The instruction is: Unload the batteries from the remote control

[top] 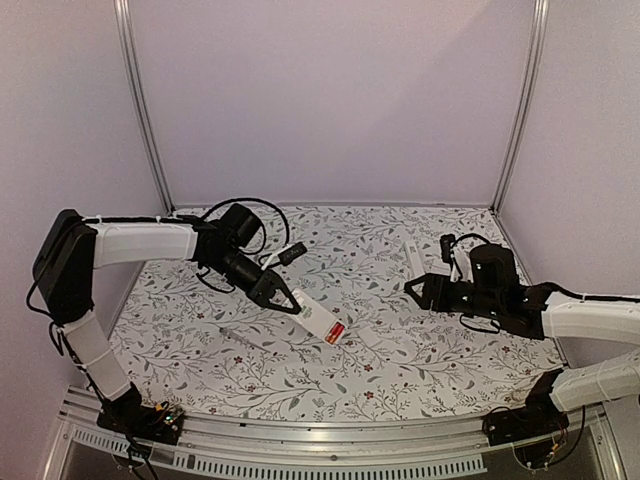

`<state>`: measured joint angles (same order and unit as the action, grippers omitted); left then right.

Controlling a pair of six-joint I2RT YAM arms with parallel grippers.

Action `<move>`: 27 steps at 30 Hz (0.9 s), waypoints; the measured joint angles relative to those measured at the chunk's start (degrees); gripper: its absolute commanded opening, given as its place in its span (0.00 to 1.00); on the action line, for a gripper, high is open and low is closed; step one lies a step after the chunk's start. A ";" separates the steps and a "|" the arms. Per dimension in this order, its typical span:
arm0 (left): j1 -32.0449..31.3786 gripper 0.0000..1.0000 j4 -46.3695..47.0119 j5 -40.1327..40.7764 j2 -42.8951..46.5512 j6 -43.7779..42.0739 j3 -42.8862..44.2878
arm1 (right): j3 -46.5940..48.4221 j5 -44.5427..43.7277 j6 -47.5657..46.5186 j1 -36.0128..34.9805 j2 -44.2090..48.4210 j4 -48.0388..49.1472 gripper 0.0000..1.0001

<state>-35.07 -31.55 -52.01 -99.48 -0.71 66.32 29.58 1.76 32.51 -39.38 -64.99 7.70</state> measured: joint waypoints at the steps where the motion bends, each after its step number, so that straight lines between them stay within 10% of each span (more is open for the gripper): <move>1: -0.28 0.07 -0.79 -0.26 -0.28 -0.17 0.00 | -0.44 0.02 0.00 0.04 -0.02 0.00 0.62; 15: -0.83 0.25 -9.16 -2.38 -11.80 -4.07 3.21 | -1.33 0.44 0.26 0.15 -3.82 2.73 0.62; 27: -0.81 0.65 -5.29 8.11 -14.80 1.70 7.91 | -2.32 0.81 0.94 0.17 -3.82 4.57 0.64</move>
<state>-35.88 -36.84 -43.90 -114.28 0.99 74.24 27.27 2.57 33.45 -39.20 -68.82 12.27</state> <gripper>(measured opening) 0.579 0.630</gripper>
